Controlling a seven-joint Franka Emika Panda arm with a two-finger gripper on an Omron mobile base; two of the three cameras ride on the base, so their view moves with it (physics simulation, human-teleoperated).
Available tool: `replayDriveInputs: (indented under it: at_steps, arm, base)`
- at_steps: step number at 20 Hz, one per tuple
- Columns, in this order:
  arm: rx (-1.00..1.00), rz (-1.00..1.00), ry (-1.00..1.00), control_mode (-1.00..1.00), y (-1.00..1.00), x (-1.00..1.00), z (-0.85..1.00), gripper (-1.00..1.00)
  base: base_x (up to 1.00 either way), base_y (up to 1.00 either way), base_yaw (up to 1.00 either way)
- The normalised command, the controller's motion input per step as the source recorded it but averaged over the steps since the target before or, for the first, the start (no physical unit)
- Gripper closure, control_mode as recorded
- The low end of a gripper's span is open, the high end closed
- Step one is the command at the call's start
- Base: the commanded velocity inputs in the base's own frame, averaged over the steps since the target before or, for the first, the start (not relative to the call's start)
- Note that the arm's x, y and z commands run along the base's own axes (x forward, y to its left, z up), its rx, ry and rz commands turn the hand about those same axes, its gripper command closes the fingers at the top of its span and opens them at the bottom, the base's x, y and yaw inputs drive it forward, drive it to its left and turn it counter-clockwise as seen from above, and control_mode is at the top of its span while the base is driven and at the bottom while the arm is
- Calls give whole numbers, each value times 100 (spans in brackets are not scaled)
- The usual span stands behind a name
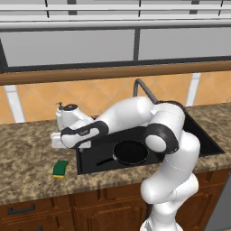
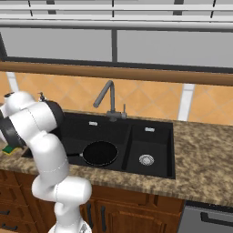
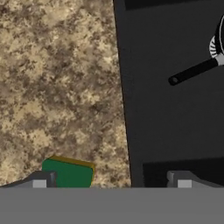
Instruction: Pick the pan and sponge and place them into the sink. Then turn on the water.
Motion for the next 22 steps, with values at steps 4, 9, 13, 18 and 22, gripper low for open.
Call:
replayDriveInputs:
  at_steps: [4,9,13,18,22]
  arm:
    - [0,0,1,-100,14,-14,0,-100]
    - [0,0,0,-100,0,-22,-2,-100]
    - [0,0,0,-100,6,-23,-10,-100]
    - [0,0,0,-100,5,-20,-14,-100]
    - [0,0,0,-100,12,-18,-16,-100]
  base:
    - [0,0,0]
    - [0,0,0]
    - [0,0,0]
    - [0,0,0]
    - [0,0,0]
